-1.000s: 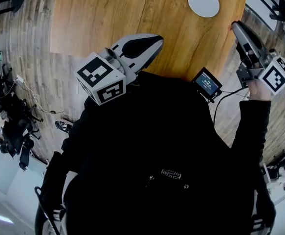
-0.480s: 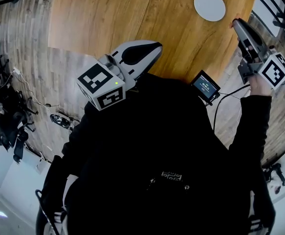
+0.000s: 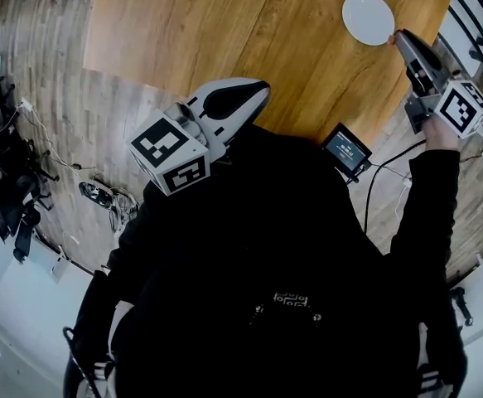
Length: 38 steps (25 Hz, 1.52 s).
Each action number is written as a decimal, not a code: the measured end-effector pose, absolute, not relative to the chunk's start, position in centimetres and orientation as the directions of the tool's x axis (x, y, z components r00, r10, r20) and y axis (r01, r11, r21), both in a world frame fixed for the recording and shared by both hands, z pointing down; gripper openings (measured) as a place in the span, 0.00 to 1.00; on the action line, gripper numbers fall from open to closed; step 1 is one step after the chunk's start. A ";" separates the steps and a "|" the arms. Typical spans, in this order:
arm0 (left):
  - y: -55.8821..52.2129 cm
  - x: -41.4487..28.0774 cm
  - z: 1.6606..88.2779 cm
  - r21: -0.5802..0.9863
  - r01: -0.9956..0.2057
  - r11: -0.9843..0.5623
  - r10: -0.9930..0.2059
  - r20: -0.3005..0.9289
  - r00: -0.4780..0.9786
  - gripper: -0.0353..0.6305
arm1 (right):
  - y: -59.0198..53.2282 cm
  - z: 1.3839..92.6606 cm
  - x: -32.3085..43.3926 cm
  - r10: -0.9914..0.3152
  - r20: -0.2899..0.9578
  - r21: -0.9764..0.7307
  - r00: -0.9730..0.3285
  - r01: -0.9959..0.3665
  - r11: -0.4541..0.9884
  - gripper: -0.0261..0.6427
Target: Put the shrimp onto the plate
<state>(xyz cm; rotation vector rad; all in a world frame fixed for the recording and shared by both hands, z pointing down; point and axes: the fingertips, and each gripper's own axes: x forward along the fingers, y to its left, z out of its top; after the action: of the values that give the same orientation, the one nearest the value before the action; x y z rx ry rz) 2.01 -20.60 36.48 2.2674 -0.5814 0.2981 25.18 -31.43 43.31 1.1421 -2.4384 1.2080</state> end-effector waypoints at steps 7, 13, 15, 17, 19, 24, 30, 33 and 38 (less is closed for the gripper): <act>-19.8 1.3 37.7 0.649 -0.512 -0.563 -0.333 0.388 0.859 0.06 | -32.0 47.2 26.2 -0.537 0.516 -0.592 -0.667 -0.731 0.340 0.14; -19.9 0.9 38.1 0.668 -0.521 -0.531 -0.353 0.385 0.853 0.06 | -33.5 50.8 26.8 -0.510 0.563 -0.588 -0.650 -0.749 0.306 0.14; -20.0 0.4 38.5 0.669 -0.535 -0.516 -0.362 0.395 0.844 0.06 | -33.9 52.6 27.0 -0.490 0.588 -0.584 -0.644 -0.757 0.295 0.14; -19.9 -0.1 38.7 0.665 -0.543 -0.512 -0.368 0.402 0.839 0.06 | -34.2 54.4 27.0 -0.460 0.617 -0.576 -0.638 -0.765 0.288 0.14; -19.9 -0.4 38.7 0.666 -0.554 -0.499 -0.380 0.406 0.831 0.06 | -34.4 55.9 26.9 -0.433 0.644 -0.564 -0.631 -0.774 0.289 0.14; -19.9 -0.8 38.5 0.681 -0.560 -0.473 -0.400 0.400 0.824 0.06 | -34.9 60.2 27.3 -0.394 0.705 -0.518 -0.590 -0.808 0.281 0.14; -19.2 -1.5 38.8 0.686 -0.565 -0.459 -0.413 0.398 0.819 0.06 | -34.8 63.2 27.1 -0.324 0.776 -0.461 -0.541 -0.837 0.295 0.14; -19.1 -2.0 38.9 0.684 -0.574 -0.450 -0.423 0.403 0.812 0.06 | -34.6 64.8 27.5 -0.302 0.809 -0.427 -0.505 -0.857 0.289 0.14; -18.7 -2.5 39.0 0.689 -0.578 -0.437 -0.433 0.402 0.806 0.06 | -34.2 66.1 28.1 -0.288 0.840 -0.388 -0.460 -0.880 0.272 0.14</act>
<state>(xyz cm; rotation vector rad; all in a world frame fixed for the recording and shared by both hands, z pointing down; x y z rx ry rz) -2.53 -18.70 38.96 2.0974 -0.7455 0.2060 28.06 -34.20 66.07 1.0525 -1.9008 1.1761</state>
